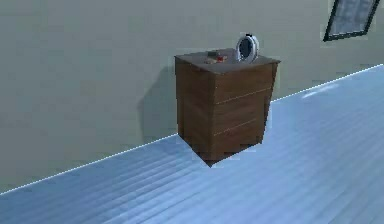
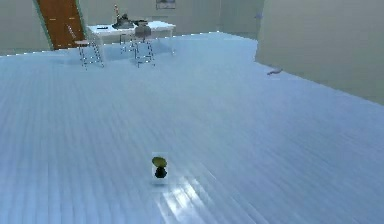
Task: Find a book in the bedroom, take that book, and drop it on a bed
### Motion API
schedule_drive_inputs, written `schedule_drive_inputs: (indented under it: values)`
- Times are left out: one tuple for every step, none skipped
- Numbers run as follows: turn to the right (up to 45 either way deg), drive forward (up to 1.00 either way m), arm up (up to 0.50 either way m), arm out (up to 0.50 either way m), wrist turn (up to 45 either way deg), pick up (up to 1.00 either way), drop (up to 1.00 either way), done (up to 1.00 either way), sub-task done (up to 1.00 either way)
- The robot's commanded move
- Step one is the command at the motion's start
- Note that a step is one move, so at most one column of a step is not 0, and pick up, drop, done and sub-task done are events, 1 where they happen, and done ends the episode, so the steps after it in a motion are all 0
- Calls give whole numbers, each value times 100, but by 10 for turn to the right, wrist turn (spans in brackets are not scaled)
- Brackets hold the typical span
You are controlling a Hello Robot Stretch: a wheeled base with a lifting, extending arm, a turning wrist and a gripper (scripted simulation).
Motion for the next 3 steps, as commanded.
schedule_drive_inputs:
  values:
    - [30, 0, 0, 0, 0, 0, 0, 0, 0]
    - [0, 100, 0, 0, 0, 0, 0, 0, 0]
    - [390, 0, 0, 0, 0, 0, 0, 0, 0]
